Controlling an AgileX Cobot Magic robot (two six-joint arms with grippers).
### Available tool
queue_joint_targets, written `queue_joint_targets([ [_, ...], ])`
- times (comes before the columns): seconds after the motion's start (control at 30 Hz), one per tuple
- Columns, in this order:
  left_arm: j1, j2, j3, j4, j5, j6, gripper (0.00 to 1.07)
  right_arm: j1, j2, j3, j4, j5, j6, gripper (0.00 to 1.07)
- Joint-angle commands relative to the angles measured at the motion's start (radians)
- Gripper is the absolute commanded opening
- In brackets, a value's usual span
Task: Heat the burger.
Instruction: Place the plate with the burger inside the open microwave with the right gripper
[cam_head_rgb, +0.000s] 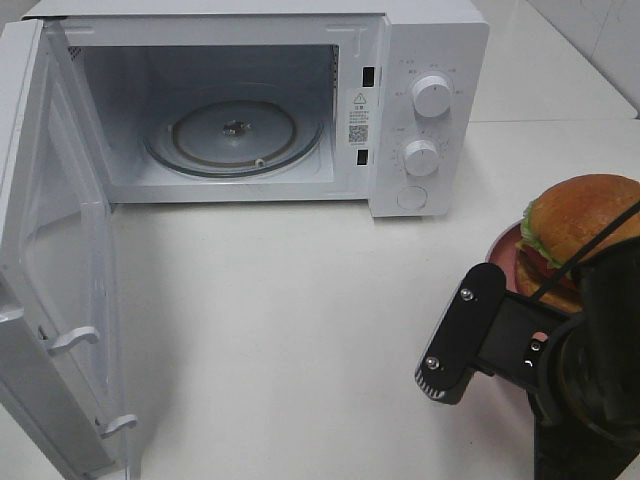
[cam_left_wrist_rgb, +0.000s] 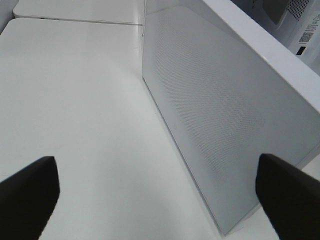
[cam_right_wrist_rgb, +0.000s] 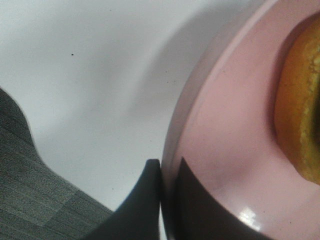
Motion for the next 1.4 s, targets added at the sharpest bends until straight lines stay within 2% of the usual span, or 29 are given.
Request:
queue_joint_targets([
  [0.03,-0.004,-0.002,0.001,-0.002,0.003,-0.001,1.0,0.007,-0.009,0.003,-0.066,0.022,-0.055,0.0],
  [0.4,-0.004,-0.002,0.001,-0.002,0.003,-0.001,1.0,0.007,-0.009,0.003,-0.121,-0.01,-0.112,0.0],
  [0.97,-0.004,-0.002,0.001,-0.002,0.003,-0.001,1.0,0.007,-0.009,0.003,-0.14,-0.168,-0.44,0.0],
  [1.2,-0.004,-0.002,0.001,-0.002,0.003,-0.001,1.0,0.007,-0.009,0.003,-0.156,-0.198,-0.482,0.0],
  [1.4,-0.004,-0.002,0.001,-0.002,0.003,-0.001,1.0,0.007,-0.009,0.003,-0.216,-0.325,-0.491,0.0],
])
